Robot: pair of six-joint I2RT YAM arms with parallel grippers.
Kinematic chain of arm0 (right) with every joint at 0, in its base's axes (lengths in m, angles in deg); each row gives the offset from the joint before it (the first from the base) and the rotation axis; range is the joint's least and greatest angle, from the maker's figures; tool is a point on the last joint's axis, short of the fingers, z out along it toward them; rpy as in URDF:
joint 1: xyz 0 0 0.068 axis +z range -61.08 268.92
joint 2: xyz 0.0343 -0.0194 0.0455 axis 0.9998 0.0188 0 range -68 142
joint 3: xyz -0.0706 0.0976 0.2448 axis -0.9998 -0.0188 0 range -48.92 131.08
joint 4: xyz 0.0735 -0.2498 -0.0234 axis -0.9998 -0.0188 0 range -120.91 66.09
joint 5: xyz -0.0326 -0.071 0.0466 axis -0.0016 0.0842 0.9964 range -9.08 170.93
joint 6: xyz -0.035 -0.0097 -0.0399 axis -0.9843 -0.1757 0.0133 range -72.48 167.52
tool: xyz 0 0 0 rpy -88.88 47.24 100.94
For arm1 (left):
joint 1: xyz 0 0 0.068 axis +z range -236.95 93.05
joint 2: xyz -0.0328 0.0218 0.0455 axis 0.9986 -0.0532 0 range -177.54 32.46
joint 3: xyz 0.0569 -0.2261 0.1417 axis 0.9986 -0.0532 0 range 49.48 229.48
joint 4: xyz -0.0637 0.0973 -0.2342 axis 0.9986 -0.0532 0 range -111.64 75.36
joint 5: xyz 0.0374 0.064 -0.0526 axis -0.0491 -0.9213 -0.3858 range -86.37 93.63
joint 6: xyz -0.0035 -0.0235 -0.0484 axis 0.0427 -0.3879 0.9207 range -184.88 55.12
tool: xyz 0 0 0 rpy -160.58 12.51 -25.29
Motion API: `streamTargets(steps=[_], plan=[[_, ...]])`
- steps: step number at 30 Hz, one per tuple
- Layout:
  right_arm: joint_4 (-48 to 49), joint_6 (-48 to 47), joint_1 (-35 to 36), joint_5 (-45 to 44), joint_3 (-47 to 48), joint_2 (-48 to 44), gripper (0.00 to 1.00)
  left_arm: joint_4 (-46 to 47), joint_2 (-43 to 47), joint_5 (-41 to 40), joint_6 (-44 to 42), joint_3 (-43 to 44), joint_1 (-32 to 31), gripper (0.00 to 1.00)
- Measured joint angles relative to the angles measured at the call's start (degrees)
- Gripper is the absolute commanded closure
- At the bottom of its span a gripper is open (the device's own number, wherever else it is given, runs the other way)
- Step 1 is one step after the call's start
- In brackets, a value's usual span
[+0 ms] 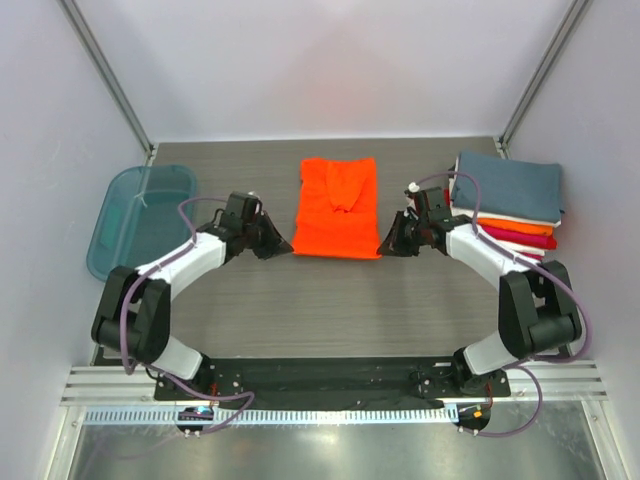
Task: Fold and stack the t-shirts
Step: Fold the tshirt
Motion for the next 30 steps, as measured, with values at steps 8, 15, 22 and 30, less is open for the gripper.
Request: streamTargets(steps=[8,15,22,30], plan=[[-4.0,0.1,1.3,0.5,-5.5,-12.3,0.99,-3.6,12.2,0.2,0.5,-6.4,-2.4,1.00],[-8.9,0.9,2.6,0.6,-9.7,-23.6,0.99,-6.8,25.4,-0.4,3.2,-12.5,-7.1,1.00],[-13.7,1.9,2.9,0.3,-11.7,-32.0,0.99,-8.8,35.3,-1.3,8.1,-17.4,-12.1,1.00],[-16.3,1.7,3.0,-2.3,-10.7,-30.6,0.99,-10.8,37.7,-2.6,10.8,-15.8,-12.6,1.00]])
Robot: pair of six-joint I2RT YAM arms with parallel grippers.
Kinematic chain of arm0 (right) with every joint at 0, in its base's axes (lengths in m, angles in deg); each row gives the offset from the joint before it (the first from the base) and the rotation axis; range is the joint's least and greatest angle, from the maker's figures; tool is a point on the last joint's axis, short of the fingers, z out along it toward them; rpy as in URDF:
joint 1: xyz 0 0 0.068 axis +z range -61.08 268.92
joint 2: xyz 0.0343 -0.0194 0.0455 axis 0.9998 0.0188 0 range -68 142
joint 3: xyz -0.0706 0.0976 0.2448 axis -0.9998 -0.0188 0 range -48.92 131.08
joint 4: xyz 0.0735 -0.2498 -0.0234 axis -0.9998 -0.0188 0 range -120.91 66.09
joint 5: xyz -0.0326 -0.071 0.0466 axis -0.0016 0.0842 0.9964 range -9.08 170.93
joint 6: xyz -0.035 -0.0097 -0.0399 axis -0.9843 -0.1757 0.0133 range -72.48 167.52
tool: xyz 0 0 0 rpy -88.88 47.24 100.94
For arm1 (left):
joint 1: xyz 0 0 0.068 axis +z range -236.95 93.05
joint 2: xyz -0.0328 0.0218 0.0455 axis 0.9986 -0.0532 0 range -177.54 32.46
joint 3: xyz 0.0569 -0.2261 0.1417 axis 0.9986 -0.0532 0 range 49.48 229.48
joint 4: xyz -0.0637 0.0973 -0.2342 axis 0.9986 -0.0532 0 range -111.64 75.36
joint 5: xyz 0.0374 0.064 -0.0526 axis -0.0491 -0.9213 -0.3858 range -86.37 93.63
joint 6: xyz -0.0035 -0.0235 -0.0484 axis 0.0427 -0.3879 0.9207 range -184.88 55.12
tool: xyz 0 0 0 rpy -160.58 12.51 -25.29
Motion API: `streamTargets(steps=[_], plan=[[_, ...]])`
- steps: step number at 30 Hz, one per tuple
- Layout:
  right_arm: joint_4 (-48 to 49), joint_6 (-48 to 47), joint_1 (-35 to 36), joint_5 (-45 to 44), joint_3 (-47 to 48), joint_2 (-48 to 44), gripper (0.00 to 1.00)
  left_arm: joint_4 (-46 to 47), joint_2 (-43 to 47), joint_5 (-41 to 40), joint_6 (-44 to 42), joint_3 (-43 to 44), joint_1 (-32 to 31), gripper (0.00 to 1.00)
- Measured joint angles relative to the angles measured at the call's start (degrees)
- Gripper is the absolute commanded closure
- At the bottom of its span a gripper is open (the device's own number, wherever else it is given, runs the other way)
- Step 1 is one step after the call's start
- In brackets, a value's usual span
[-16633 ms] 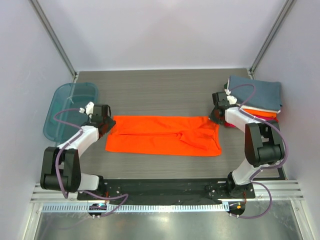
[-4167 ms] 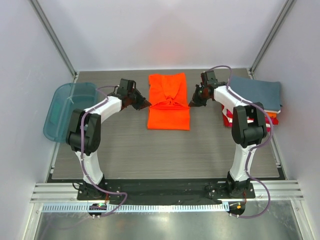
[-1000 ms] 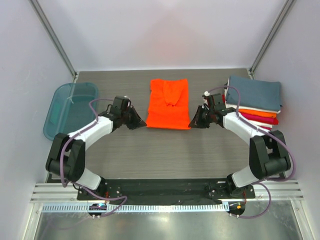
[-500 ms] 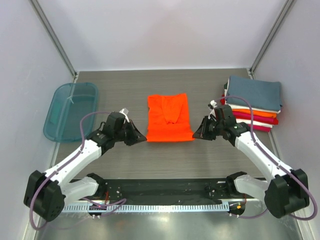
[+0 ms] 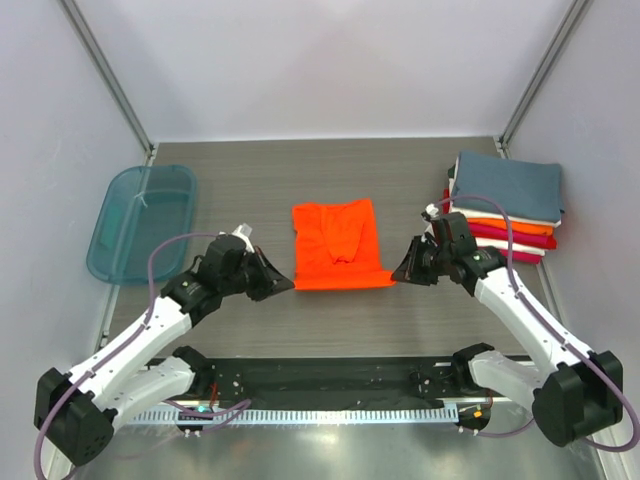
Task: Fold and stack the t-shirts
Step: Fold the tshirt
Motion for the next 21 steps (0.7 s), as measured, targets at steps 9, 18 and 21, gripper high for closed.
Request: streamTargets(steps=[9,18,21], plan=[[-0.7,-1.7,0.0,-4.4,13.5,12.0,0.99,-2.9,-6.8,-2.3,-2.3,10.1,2.4,1.00],[-0.4,-3.0,0.0,-6.2,24.6,24.9,0.99,-3.1,-16.7,-1.2,-5.8,17.0,9.3,1.00],[0.0,-3.2,-0.3,-6.6,27.8,29.5,0.99,-2.4,-21.3,0.2,-6.6,19.3,11.5,1.00]])
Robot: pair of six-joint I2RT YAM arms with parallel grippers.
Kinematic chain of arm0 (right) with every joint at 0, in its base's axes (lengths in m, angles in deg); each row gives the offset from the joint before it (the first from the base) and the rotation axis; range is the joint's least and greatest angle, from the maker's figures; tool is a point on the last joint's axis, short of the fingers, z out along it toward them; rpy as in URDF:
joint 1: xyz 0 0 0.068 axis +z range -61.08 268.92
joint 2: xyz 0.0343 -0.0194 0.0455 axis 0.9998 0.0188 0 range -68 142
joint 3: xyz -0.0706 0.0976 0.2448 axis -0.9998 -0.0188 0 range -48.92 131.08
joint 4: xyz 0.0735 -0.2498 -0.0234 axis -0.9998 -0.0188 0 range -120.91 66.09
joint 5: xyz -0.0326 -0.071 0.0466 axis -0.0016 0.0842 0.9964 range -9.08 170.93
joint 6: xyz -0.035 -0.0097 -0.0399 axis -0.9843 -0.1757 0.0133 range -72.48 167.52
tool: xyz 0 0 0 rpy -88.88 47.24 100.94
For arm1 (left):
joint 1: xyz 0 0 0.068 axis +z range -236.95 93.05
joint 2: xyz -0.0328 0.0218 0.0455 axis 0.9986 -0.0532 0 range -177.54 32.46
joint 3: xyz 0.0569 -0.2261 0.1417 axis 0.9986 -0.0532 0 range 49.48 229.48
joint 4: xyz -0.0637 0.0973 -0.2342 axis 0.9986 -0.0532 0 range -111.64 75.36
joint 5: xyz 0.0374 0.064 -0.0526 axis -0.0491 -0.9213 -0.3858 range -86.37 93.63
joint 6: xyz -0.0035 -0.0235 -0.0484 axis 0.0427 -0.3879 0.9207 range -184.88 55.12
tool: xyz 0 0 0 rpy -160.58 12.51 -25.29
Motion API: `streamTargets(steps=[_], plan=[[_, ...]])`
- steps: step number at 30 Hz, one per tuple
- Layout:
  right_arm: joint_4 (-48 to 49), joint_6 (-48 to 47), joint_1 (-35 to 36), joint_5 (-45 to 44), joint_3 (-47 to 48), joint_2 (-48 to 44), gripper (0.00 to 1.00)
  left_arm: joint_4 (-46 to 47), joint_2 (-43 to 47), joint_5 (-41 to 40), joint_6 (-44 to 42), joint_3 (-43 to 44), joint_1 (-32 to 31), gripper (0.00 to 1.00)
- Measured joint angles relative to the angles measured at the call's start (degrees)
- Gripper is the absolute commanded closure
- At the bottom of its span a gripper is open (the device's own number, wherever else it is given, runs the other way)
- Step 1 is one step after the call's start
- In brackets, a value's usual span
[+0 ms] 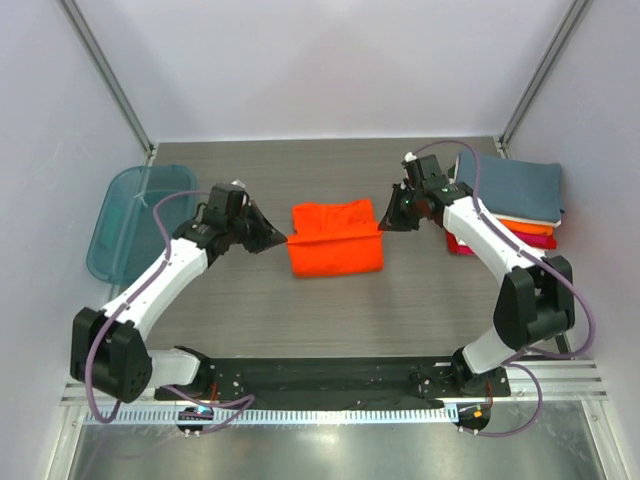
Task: Fold and stack the t-shirts
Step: Fold the tshirt
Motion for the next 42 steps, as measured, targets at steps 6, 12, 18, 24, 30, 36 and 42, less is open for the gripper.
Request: streamTargets(steps=[6,12,18,24,30,36,42], plan=[[0.6,-0.4,-0.7,-0.7,5.0,6.9,0.99,1.0,-7.3,2.1,-1.3,4.4,2.5,1.00],[0.8,-1.3,-1.9,-1.1,10.3,12.2,0.99,2.2,-14.3,3.7,-2.2,10.4,4.2,1.00],[1.0,-1.5,-3.3,-1.1,17.1,18.3,0.99,3.9,-22.8,5.2,-2.5,16.5,6.4,1.00],[0.9,-1.4,-5.0,-0.1,26.8,27.2,0.99,4.9,-33.1,6.3,-2.4,24.8,8.5,1.00],[2.0,-1.3,-5.9,2.3,34.4,34.7,0.99,5.9,-39.4,8.4,-1.2,30.8,10.3,1.00],[2.4,-1.2,-6.1,3.7,31.8,33.6,0.99,7.3,-37.4,9.8,-0.8,27.6,10.2,1.00],[3.4,-1.1,-6.1,4.9,18.4,24.9,0.98,8.0,-28.6,10.3,-0.8,16.5,8.5,1.00]])
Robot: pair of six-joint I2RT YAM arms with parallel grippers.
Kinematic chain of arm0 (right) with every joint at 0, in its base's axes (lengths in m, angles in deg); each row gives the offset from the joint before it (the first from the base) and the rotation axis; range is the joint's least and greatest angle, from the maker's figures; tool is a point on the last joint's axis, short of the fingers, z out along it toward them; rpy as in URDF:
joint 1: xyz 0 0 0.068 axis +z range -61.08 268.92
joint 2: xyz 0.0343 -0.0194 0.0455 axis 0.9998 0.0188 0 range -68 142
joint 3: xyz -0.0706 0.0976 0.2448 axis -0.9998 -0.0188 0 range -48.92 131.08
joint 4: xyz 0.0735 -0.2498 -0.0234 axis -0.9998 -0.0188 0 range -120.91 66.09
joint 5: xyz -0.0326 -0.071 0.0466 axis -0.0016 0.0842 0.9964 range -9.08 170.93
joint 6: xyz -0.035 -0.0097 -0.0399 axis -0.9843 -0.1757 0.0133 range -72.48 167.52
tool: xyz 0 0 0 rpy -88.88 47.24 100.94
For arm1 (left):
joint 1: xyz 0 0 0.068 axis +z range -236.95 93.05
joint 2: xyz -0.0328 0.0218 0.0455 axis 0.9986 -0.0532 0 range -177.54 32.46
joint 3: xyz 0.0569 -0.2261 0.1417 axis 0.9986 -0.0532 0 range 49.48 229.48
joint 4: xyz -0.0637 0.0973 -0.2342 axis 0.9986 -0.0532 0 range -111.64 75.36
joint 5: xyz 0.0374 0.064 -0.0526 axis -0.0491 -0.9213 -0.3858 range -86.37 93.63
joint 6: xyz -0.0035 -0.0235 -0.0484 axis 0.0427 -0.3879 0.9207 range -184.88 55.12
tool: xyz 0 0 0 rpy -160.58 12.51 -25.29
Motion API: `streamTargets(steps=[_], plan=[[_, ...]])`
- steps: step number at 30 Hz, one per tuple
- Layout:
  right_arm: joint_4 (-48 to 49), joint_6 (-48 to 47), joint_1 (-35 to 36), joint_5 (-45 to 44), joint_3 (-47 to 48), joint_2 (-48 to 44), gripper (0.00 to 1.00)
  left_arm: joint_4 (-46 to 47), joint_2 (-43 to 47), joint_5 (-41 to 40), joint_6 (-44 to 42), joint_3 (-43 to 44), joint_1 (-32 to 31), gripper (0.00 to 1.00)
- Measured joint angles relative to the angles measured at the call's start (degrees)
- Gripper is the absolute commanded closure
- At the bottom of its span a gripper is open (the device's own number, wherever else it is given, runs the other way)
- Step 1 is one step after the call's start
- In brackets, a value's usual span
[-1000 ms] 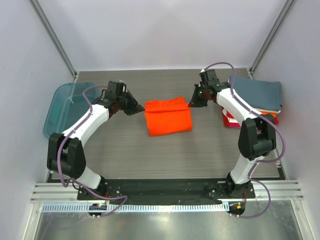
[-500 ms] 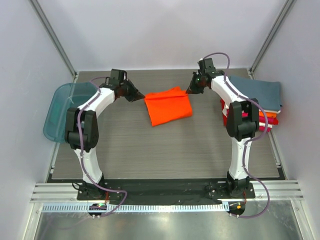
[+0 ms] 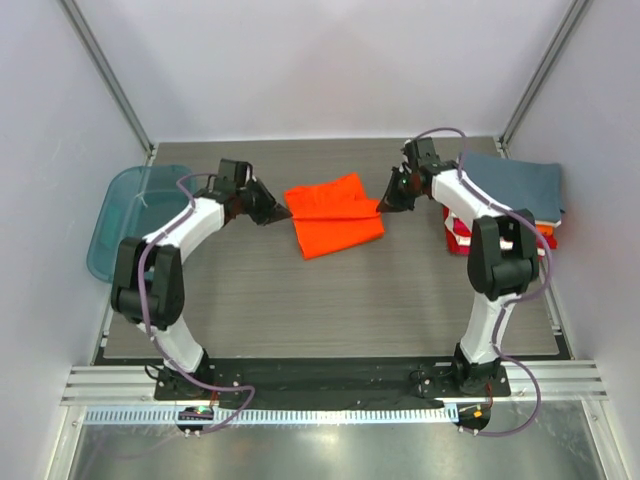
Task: Fold and stack the t-shirts
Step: Fold the tshirt
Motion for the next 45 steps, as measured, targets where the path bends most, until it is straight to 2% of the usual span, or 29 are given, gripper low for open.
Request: streamTargets(steps=[12,15,22,26,27,29,33,38,41,45], plan=[[2.7,0.0,-0.1,-0.1,-29.1,-25.9,0.97,2.3,22.2,-5.1,3.4,-23.6,-13.2,1.00],[2.5,-0.2,-0.1,-0.2,-35.8,-31.1,0.88,2.5,27.5,-7.9,5.6,-29.1,-18.0,1.00],[2.3,0.2,-0.2,-1.2,-46.7,-40.5,0.84,3.7,32.9,-14.2,10.4,-37.7,-28.6,1.00],[2.1,2.1,-0.2,-1.6,-51.3,-44.7,0.55,3.8,33.2,-17.0,13.2,-41.6,-33.8,0.99],[2.0,2.7,-0.2,-1.5,-52.2,-45.6,0.53,4.0,33.3,-17.7,13.7,-42.5,-35.1,0.97],[1.9,3.0,-0.1,-1.3,-53.4,-47.3,0.53,4.2,33.6,-18.4,14.4,-43.8,-36.4,0.92],[1.8,3.3,0.7,-0.8,-53.6,-49.9,0.60,3.5,35.6,-19.4,15.2,-46.0,-36.9,0.72],[3.2,3.5,2.3,1.2,-51.7,-48.2,0.73,-1.8,43.2,-22.5,14.9,-45.5,-36.9,0.64],[5.2,3.4,4.9,2.9,-49.2,-44.3,0.84,-5.2,45.7,-24.8,14.5,-42.2,-36.9,0.64],[9.3,4.0,8.7,4.7,-46.4,-38.8,0.94,-4.1,43.4,-26.1,13.7,-36.2,-36.4,0.75]])
